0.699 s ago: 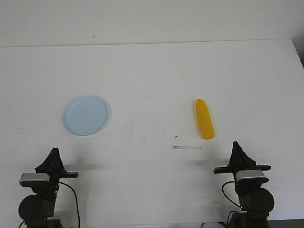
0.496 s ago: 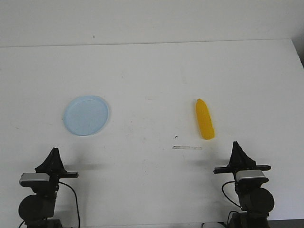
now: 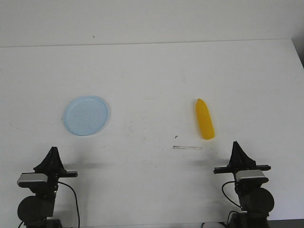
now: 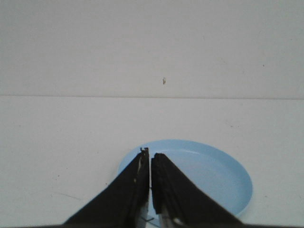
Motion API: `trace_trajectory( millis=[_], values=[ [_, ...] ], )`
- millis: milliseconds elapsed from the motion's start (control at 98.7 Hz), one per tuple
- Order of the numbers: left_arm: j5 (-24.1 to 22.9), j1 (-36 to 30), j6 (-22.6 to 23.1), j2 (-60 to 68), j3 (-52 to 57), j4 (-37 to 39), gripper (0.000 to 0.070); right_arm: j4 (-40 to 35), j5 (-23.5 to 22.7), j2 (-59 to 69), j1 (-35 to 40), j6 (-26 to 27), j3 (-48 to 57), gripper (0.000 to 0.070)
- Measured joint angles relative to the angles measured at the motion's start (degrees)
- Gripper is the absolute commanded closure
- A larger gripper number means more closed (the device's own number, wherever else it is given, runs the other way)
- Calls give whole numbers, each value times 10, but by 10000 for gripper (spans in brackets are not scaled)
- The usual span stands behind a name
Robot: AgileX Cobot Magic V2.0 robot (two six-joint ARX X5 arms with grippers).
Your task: Place corn on plate with both arms
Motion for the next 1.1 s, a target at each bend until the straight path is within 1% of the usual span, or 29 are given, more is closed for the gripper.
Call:
trace_trajectory(
  millis=[243, 517, 790, 901, 1104],
  values=[
    [0, 0, -2, 72, 103, 1, 699, 0, 0, 0, 0, 0, 0, 687],
    [0, 0, -6, 243, 214, 0, 698, 0, 0, 0, 0, 0, 0, 687],
    [0, 0, -6, 409, 293, -3, 699, 0, 0, 0, 0, 0, 0, 687],
    [0, 0, -17, 472, 332, -38, 698, 0, 0, 0, 0, 0, 0, 687],
    [0, 0, -81, 597, 445, -141, 699, 0, 0, 0, 0, 0, 0, 687]
  ],
)
